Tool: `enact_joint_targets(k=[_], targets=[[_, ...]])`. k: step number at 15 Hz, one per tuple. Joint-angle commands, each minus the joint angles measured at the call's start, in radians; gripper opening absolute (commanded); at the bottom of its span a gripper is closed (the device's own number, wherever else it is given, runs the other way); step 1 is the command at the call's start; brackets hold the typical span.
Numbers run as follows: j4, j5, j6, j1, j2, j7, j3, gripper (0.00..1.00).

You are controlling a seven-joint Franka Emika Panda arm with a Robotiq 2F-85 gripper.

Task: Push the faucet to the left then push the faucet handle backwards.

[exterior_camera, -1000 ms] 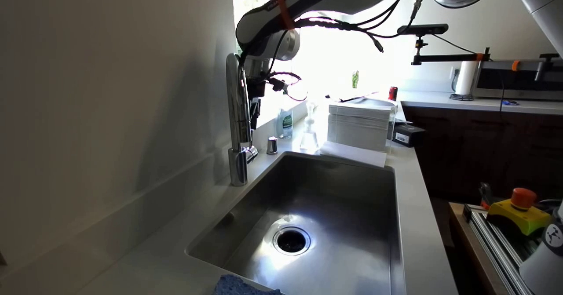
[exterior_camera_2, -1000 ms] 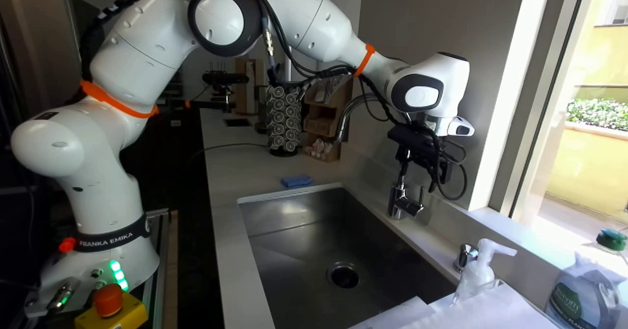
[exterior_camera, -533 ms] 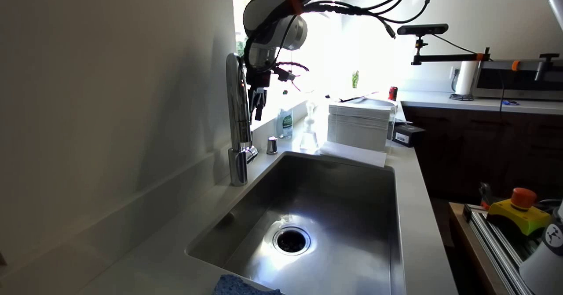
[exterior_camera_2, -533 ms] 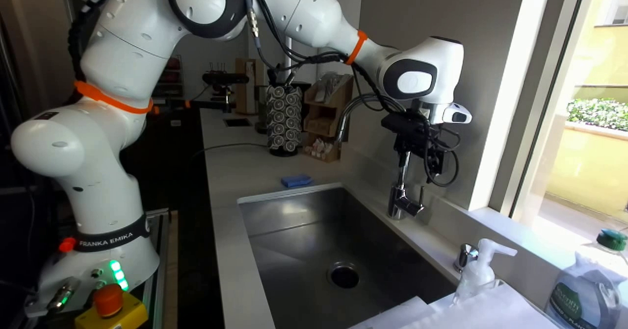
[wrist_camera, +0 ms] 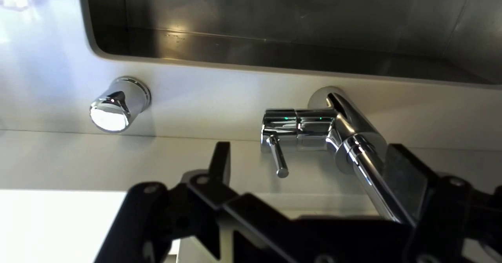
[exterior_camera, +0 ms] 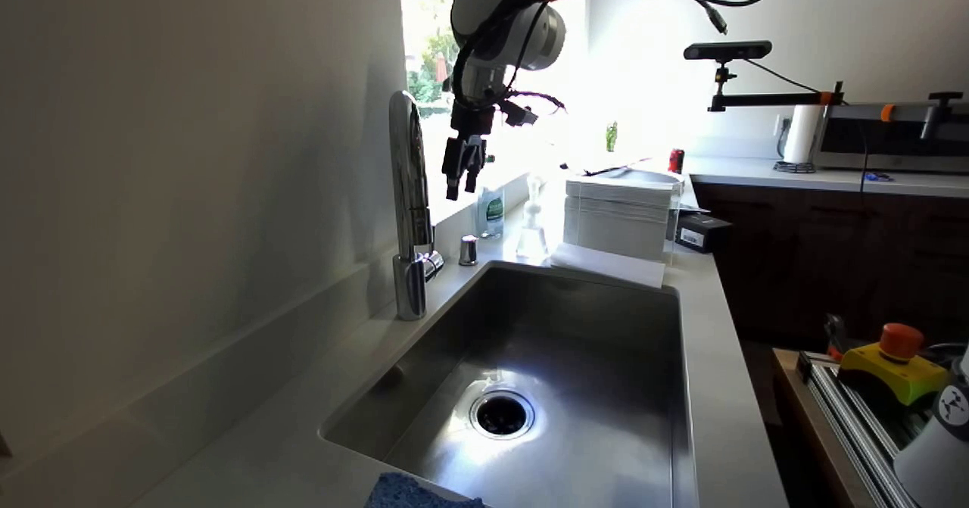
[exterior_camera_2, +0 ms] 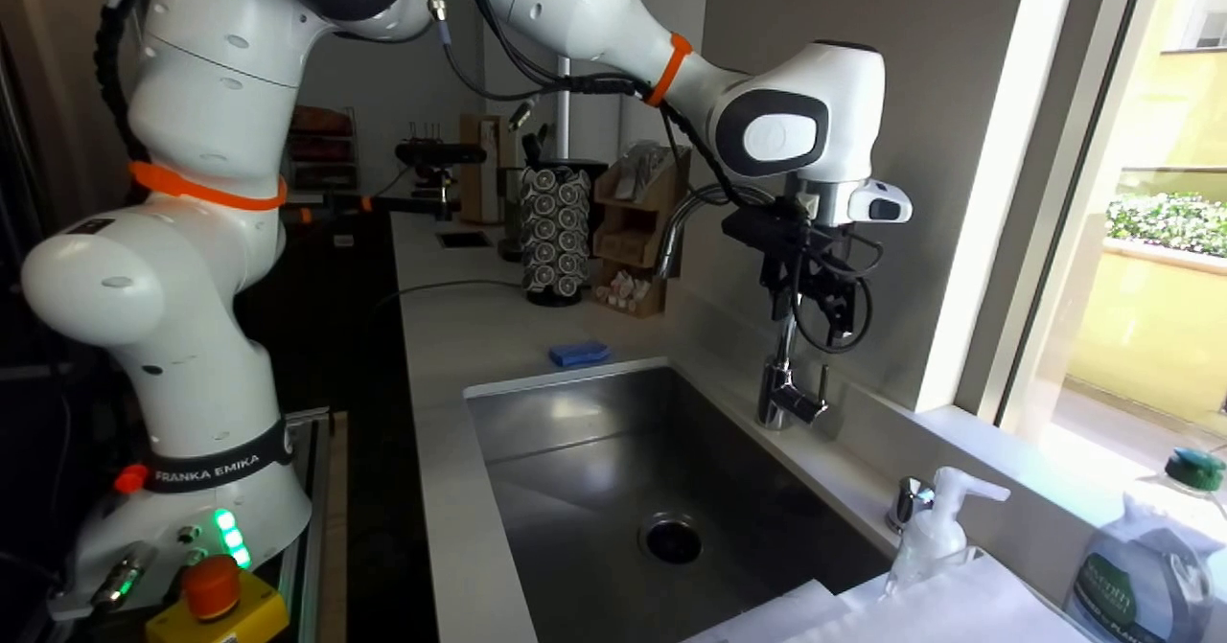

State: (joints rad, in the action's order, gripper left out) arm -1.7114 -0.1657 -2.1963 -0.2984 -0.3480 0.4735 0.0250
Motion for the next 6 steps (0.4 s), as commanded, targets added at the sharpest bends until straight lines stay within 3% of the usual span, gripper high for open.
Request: enact_joint_targets(k=[1, 3, 4, 6], targets=[[-0.134, -0.001, -0.06, 0.021, 0.098, -0.021, 0.024, 1.0], [-0.185, -0.013, -0.092, 0.021, 0.13, 0.001, 0.023, 1.0], [-0.087, -0.006, -0.036, 0.017, 0.068, 0.002, 0.028, 1.0], [-0.125, -0.006, -0.056, 0.022, 0.093, 0.002, 0.03, 1.0]])
